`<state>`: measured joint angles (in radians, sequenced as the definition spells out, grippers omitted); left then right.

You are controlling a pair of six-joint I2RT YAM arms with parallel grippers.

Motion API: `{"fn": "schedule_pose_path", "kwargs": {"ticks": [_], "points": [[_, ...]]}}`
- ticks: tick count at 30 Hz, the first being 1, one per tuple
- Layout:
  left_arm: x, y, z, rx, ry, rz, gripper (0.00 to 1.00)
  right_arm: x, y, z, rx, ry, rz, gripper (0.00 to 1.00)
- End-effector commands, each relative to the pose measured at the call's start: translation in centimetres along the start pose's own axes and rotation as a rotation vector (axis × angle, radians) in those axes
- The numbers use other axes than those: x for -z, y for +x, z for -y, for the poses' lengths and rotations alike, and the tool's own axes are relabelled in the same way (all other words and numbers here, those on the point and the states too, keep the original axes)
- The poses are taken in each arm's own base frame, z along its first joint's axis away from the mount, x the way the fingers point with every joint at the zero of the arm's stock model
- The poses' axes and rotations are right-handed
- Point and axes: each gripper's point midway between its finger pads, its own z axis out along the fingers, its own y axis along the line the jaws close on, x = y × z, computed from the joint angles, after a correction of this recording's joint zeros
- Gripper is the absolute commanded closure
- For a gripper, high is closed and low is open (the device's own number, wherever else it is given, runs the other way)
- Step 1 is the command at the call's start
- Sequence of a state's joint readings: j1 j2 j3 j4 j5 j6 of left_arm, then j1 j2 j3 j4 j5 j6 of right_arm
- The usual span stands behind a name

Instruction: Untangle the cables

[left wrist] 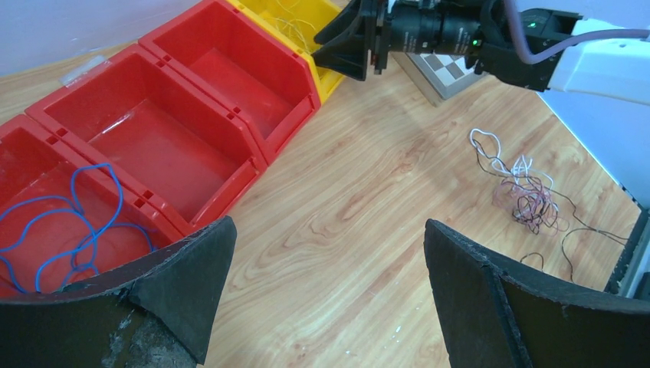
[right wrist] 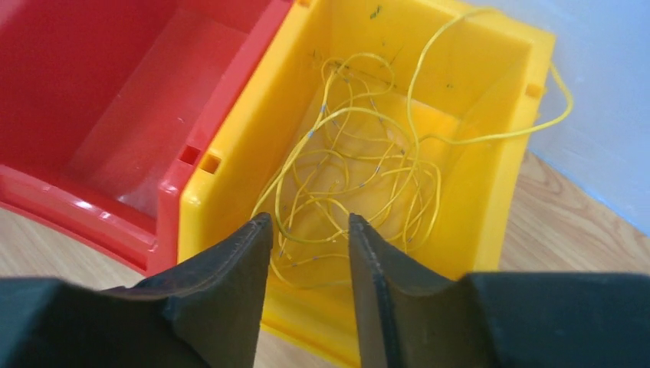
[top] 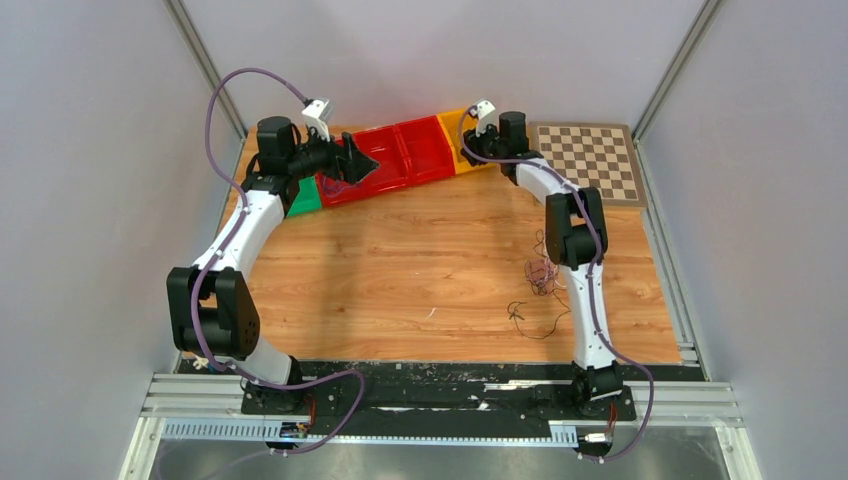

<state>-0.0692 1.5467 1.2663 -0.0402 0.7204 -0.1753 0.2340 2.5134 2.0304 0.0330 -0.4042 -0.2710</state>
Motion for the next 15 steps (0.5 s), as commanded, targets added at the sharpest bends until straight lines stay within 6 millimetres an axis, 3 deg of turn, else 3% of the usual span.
{"fn": "schedule_pose_path", "kwargs": {"ticks": [1, 5, 10, 12, 15], "points": [[0.7, -2.8, 0.4, -0.043, 0.0, 0.067, 0.0, 4.8, -12.4, 0.4, 0.051, 0.012, 0.209, 0.53], [0.8, -3.7, 0.2, -0.072, -0.015, 0.101, 0.0, 7.5, -16.1, 0.5, 0.064, 0.015, 0.269, 0.31], [0.9, -4.5, -0.6, -0.112, -0.062, 0.109, 0.0, 11.3, -19.0, 1.0, 0.085, 0.045, 0.296, 0.05], [0.9, -4.3, -0.9, -0.106, -0.075, 0.077, 0.0, 13.2, -19.0, 0.9, 0.096, 0.052, 0.257, 0.0], [0.1, -3.1, -1.6, -0.111, -0.04, -0.033, 0.0, 16.8, -16.6, 0.1, 0.081, 0.038, 0.109, 0.0]]}}
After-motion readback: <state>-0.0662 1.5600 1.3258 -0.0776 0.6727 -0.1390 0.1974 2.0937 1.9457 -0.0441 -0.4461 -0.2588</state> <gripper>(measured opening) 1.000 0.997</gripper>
